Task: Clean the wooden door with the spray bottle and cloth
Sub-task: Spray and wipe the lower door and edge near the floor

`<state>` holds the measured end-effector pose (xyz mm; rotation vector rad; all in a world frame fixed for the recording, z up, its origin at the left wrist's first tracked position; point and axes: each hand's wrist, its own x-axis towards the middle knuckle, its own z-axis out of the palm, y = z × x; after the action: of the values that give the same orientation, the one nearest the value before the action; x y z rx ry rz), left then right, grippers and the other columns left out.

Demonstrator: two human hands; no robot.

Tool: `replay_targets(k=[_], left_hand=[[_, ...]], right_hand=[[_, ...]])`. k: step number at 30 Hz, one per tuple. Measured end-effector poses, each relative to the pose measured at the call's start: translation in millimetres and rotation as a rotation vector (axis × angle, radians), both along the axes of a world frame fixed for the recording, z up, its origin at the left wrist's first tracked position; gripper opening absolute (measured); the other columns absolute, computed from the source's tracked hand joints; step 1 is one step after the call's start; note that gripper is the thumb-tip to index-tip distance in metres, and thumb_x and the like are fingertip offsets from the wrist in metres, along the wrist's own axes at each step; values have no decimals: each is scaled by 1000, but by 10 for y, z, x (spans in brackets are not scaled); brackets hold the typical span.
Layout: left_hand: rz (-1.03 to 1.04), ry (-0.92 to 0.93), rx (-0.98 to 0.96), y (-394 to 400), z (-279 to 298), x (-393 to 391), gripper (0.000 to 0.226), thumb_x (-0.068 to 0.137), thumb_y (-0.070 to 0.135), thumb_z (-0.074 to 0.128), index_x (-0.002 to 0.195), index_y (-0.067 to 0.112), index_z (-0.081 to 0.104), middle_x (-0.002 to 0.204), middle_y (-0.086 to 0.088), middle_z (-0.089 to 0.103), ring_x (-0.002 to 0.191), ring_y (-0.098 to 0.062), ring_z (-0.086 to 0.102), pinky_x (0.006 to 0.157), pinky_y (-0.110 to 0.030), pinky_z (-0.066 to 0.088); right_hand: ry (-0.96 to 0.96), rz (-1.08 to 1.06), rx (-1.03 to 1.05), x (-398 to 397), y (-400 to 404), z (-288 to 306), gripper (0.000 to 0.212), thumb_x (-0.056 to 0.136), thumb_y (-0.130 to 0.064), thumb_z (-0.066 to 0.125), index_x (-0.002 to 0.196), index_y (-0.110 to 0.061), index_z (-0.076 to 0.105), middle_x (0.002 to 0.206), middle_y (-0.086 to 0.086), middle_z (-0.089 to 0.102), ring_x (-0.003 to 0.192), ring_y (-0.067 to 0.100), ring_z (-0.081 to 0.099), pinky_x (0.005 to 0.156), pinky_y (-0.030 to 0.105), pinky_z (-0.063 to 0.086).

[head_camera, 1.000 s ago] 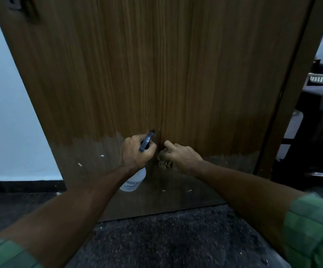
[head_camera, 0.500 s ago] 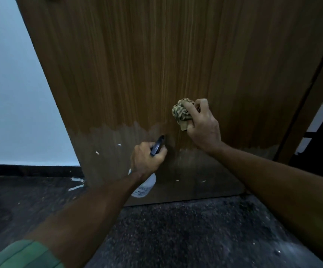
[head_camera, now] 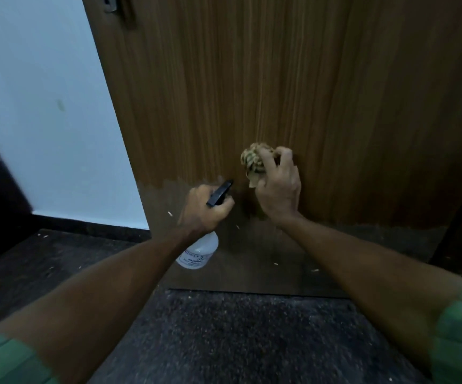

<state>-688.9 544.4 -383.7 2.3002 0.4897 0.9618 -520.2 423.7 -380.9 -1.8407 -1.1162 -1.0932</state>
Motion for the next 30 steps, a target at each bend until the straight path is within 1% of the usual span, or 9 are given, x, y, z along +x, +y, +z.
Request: replay_targets(k=[2, 6, 8, 12, 15, 19, 22, 28, 30], left_hand=[[15, 23, -8, 26, -80, -8, 38, 86, 39, 66, 66, 8, 61, 57, -10, 61, 45, -15, 51, 46, -39, 37], [-4, 95, -5, -34, -168, 27, 32, 90, 33, 69, 67, 12, 60, 55, -1, 58, 45, -12, 50, 47, -34, 38], [23, 60, -38, -10, -229, 32, 32, 93, 22, 72, 66, 10, 59, 55, 0, 57, 45, -11, 49, 47, -33, 38], [48, 25, -129, 7, -317, 6, 40, 86, 33, 71, 64, 3, 58, 56, -14, 59, 45, -21, 50, 46, -41, 38], [79, 10, -107, 81, -382, -62, 49, 80, 41, 64, 64, -3, 51, 57, -21, 55, 45, -24, 43, 49, -48, 35], [81, 23, -135, 252, -394, -219, 38, 82, 42, 66, 62, 11, 57, 54, -6, 59, 46, -23, 52, 47, -41, 40], [85, 31, -143, 375, -405, -345, 36, 85, 37, 69, 59, 18, 54, 51, 3, 55, 43, -12, 47, 47, -31, 36], [116, 49, -97, 670, -409, -577, 49, 92, 23, 76, 55, 20, 45, 48, 4, 45, 42, -12, 38, 47, -29, 27], [116, 38, -120, 756, -445, -664, 46, 90, 31, 74, 56, 16, 48, 50, -1, 47, 45, -17, 41, 51, -30, 29]], right_hand=[[-46, -36, 12, -5, 66, -9, 47, 91, -20, 51, 138, -19, 55, 134, 17, 49, 103, 27, 55, 84, 38, 49], [-467, 71, -623, 178, -49, -619, 75, 77, -24, 80, 146, -22, 52, 137, 14, 47, 102, 27, 59, 83, 40, 48], [-475, 91, -722, 162, -62, -714, 72, 76, -24, 80, 143, -26, 55, 129, 10, 48, 97, 23, 59, 80, 38, 45], [-50, 45, -267, -160, 227, -398, 56, 88, -21, 66, 141, -27, 48, 129, 8, 46, 97, 19, 53, 81, 37, 44], [25, 14, -32, -337, 487, -202, 47, 90, -18, 57, 136, -24, 53, 127, 9, 51, 93, 19, 52, 78, 36, 40], [-326, 125, -455, -257, 432, -536, 51, 83, -10, 68, 133, -19, 58, 132, 14, 51, 96, 26, 59, 80, 39, 44], [-286, 214, -676, -292, 357, -648, 57, 79, -11, 76, 131, -21, 58, 125, 7, 45, 92, 20, 59, 74, 32, 47], [67, 178, -90, -612, 646, -105, 45, 91, -20, 48, 135, -20, 54, 126, 9, 45, 94, 14, 56, 72, 21, 53], [-29, 166, -219, -660, 715, -175, 44, 91, -13, 58, 134, -19, 55, 126, 9, 45, 94, 15, 57, 71, 21, 54]])
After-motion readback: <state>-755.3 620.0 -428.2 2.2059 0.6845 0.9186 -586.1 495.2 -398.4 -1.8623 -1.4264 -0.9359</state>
